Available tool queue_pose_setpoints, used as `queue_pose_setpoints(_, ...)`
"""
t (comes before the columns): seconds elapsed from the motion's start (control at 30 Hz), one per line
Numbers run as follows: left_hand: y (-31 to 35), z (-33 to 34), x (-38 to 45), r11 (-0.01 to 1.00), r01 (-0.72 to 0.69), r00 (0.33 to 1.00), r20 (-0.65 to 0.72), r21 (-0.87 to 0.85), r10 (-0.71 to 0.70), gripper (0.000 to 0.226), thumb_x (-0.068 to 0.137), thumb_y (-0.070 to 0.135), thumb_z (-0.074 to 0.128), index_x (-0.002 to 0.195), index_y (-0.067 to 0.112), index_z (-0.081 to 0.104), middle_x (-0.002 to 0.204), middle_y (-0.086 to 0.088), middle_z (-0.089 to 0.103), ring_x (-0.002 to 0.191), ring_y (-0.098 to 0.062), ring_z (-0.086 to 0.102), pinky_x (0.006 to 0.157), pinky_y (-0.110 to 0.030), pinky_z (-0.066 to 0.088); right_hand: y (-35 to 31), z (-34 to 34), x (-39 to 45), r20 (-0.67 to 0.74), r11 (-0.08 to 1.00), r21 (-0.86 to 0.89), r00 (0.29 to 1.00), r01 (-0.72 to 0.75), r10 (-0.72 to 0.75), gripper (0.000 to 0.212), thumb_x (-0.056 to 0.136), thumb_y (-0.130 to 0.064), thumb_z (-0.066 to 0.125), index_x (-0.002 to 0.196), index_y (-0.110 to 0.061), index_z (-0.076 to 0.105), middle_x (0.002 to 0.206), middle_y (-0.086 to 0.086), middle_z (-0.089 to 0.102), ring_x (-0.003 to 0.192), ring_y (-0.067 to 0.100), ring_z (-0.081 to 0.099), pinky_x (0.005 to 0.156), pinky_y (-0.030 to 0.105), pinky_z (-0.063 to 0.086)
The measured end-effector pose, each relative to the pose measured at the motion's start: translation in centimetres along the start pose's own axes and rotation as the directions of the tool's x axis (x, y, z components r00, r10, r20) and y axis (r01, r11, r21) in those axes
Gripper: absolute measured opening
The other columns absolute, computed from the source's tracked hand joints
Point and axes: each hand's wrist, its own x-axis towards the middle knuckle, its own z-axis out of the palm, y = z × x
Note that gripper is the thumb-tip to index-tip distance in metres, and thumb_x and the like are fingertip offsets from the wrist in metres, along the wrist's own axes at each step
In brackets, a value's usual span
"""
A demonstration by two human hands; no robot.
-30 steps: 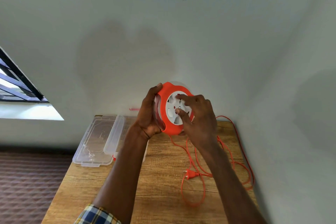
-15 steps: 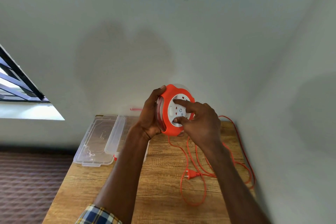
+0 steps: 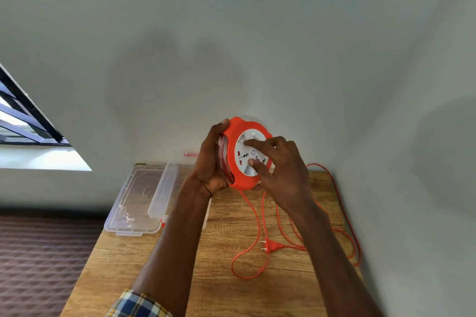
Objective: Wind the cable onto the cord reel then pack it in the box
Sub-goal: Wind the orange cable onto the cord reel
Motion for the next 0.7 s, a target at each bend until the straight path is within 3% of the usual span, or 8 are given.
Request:
queue_pose_setpoints(0.1, 0.1, -0.5, 0.0, 1.000, -0.015, 1.000, -0.017, 0.007, 0.016, 0.075, 0.101, 0.063, 0.043, 0.150, 0.007, 0.055, 0.138, -0.021, 0.063, 0.119, -0.037, 0.065, 0.095, -0.049, 0.058, -0.1, -0.2, 0.1, 0.073, 0.998, -0.065, 0.997, 0.004, 0.000, 0.056, 0.087, -0.043, 0.073, 0.139, -0.050, 0.052, 0.128, -0.009, 0.055, 0.118, 0.014, 0.042, 0.077, 0.030, 0.051)
queue_pose_setpoints(0.27, 0.0, -0.4, -0.2, 1.000, -0.019, 1.000, -0.020, 0.004, 0.020, 0.074, 0.101, 0.061, 0.045, 0.153, 0.008, 0.053, 0.143, -0.023, 0.060, 0.124, -0.040, 0.062, 0.102, -0.053, 0.054, -1.2, -0.3, 0.0, 0.069, 0.996, -0.070, 0.996, -0.055, 0.060, 0.061, 0.084, -0.043, 0.075, 0.139, -0.054, 0.051, 0.122, -0.013, 0.066, 0.107, 0.012, 0.050, 0.076, 0.030, 0.052)
queue_pose_setpoints(0.33, -0.2, -0.4, -0.1, 1.000, -0.011, 1.000, -0.018, 0.024, 0.011, 0.072, 0.102, 0.060, 0.046, 0.147, 0.006, 0.058, 0.139, -0.023, 0.063, 0.123, -0.040, 0.063, 0.106, -0.054, 0.050, -1.7, 0.3, -0.2, -0.005, 0.966, 0.095, 0.970, -0.242, 0.243, 0.058, 0.075, -0.055, 0.079, 0.129, -0.055, 0.059, 0.105, -0.016, 0.072, 0.094, 0.005, 0.061, 0.072, 0.029, 0.055)
queue_pose_setpoints(0.4, -0.2, 0.1, -0.3, 0.998, 0.011, 1.000, -0.010, 0.055, -0.011, 0.066, 0.100, 0.060, 0.047, 0.135, 0.009, 0.069, 0.130, -0.021, 0.069, 0.114, -0.038, 0.068, 0.100, -0.053, 0.055, -2.3, 1.3, -0.4, -0.047, 0.825, 0.369, 0.878, -0.428, 0.476, 0.061, 0.067, -0.074, 0.075, 0.120, -0.045, 0.066, 0.087, -0.014, 0.074, 0.079, 0.002, 0.070, 0.065, 0.032, 0.060)
queue_pose_setpoints(0.47, -0.3, 0.5, -0.4, 0.997, 0.039, 0.999, -0.013, 0.071, -0.039, 0.063, 0.097, 0.061, 0.048, 0.125, 0.012, 0.076, 0.124, -0.019, 0.073, 0.105, -0.035, 0.073, 0.090, -0.049, 0.061, -2.6, 1.9, -0.2, -0.038, 0.706, 0.488, 0.795, -0.513, 0.605, 0.065, 0.066, -0.083, 0.068, 0.112, -0.036, 0.067, 0.085, -0.009, 0.075, 0.074, 0.008, 0.074, 0.063, 0.039, 0.063)
queue_pose_setpoints(0.57, -0.5, 0.7, -0.4, 0.997, 0.049, 0.998, -0.032, 0.057, -0.047, 0.064, 0.097, 0.061, 0.047, 0.125, 0.012, 0.075, 0.121, -0.018, 0.074, 0.102, -0.034, 0.074, 0.086, -0.046, 0.063, -2.4, 0.9, -0.4, -0.089, 0.841, 0.286, 0.861, -0.460, 0.501, 0.059, 0.078, -0.078, 0.063, 0.115, -0.033, 0.067, 0.084, -0.012, 0.072, 0.075, 0.008, 0.073, 0.063, 0.031, 0.060)
queue_pose_setpoints(0.63, -0.5, 0.6, -0.3, 0.997, 0.047, 0.998, -0.031, 0.064, -0.046, 0.066, 0.098, 0.063, 0.045, 0.132, 0.013, 0.070, 0.124, -0.017, 0.073, 0.105, -0.034, 0.073, 0.089, -0.047, 0.061, -1.9, 0.1, -0.5, -0.157, 0.926, 0.178, 0.919, -0.334, 0.362, 0.044, 0.087, -0.063, 0.067, 0.118, -0.032, 0.066, 0.087, -0.014, 0.072, 0.078, 0.006, 0.069, 0.064, 0.025, 0.054)
queue_pose_setpoints(0.7, -0.4, 0.6, -0.1, 0.998, 0.036, 0.999, -0.026, 0.057, -0.034, 0.066, 0.100, 0.063, 0.043, 0.137, 0.013, 0.065, 0.128, -0.017, 0.070, 0.108, -0.034, 0.071, 0.092, -0.049, 0.060, -1.0, -0.2, -0.4, -0.158, 0.981, 0.104, 0.971, -0.163, 0.178, 0.036, 0.091, -0.047, 0.071, 0.124, -0.036, 0.063, 0.105, -0.013, 0.069, 0.094, 0.009, 0.063, 0.069, 0.025, 0.049)
